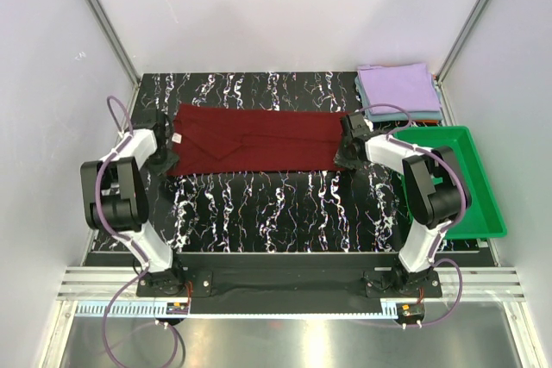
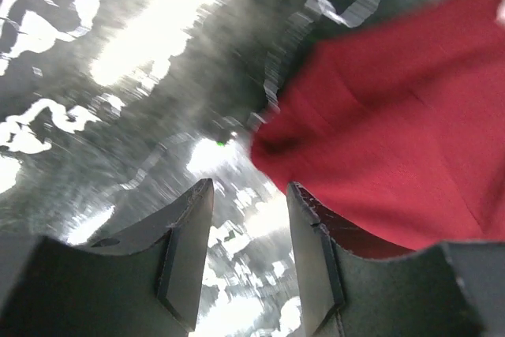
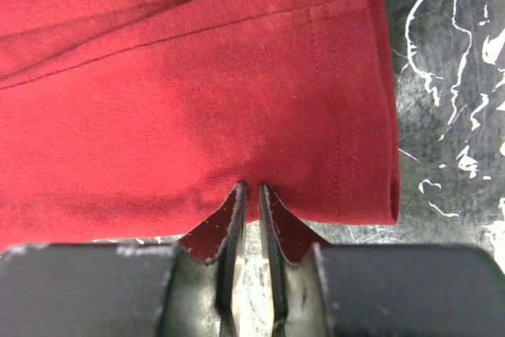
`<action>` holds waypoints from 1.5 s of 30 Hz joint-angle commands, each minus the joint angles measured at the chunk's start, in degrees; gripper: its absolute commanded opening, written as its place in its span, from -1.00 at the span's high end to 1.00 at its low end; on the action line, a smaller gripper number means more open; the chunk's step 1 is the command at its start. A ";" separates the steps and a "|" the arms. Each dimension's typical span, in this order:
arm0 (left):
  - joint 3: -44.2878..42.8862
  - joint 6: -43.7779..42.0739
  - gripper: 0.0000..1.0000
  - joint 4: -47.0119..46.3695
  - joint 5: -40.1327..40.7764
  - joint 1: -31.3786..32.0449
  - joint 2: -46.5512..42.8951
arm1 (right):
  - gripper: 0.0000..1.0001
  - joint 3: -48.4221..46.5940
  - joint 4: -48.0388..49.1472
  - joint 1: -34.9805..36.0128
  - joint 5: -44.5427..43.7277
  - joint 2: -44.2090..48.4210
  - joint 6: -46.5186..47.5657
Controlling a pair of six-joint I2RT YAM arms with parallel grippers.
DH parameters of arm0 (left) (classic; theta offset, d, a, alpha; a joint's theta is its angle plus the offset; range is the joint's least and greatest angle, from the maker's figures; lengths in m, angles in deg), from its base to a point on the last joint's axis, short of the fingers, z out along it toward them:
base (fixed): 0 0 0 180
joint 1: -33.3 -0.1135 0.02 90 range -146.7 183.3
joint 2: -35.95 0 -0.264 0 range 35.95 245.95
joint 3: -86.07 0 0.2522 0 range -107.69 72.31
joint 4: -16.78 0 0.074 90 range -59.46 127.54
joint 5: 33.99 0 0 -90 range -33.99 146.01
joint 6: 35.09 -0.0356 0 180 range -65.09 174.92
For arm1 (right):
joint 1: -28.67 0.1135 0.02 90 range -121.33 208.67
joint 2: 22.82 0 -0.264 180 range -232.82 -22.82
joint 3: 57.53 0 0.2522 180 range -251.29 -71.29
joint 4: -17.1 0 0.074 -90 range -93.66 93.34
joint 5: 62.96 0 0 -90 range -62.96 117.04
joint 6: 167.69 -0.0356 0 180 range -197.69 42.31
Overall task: Fold and stack the t-shirts
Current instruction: Fold the tshirt
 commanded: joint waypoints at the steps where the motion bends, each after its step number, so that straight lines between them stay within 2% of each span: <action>1: -3.00 2.55 0.04 1.87 4.17 -1.34 3.84 | 0.63 2.67 1.65 -0.28 -0.61 -0.06 1.19; 4: -2.49 0.89 0.04 1.27 3.13 -2.05 2.36 | 0.58 3.28 1.21 -0.28 -0.43 3.00 1.80; 5: -2.05 -2.08 0.04 -1.79 1.65 -1.96 -0.96 | 0.55 3.37 0.86 -0.28 -0.60 4.15 1.89; 9: 0.50 -7.64 0.00 -10.15 -13.09 -0.91 -9.75 | 0.31 1.71 -1.42 -0.20 0.45 9.16 1.90; 12: 0.07 -8.53 -0.05 -11.67 -14.98 1.63 -12.50 | 0.18 0.30 -2.13 -0.28 2.29 11.72 1.54; 15: -0.46 -7.21 -0.10 -11.31 -15.06 4.00 -11.19 | 0.13 -0.49 -2.48 -0.28 4.31 12.86 1.02; 21: 4.81 -1.76 -0.11 -24.13 -27.63 6.91 -6.80 | 0.08 -1.02 -3.10 -0.28 6.25 15.14 1.01; 30: 3.15 1.41 -0.07 -26.17 -24.30 9.20 -0.29 | 0.08 -1.20 -2.84 -0.20 6.78 17.43 1.10; 33: 2.35 1.93 0.03 -25.64 -23.86 9.38 1.90 | 0.07 -1.11 -2.40 -0.28 6.95 17.61 1.02; 37: 2.09 2.90 0.12 -25.90 -23.42 9.90 3.14 | 0.07 -1.11 -2.22 -0.28 6.95 17.61 1.10; 45: -0.37 3.51 0.15 -23.26 -20.61 11.22 5.07 | 0.07 -1.28 -1.69 -0.28 6.60 17.52 1.10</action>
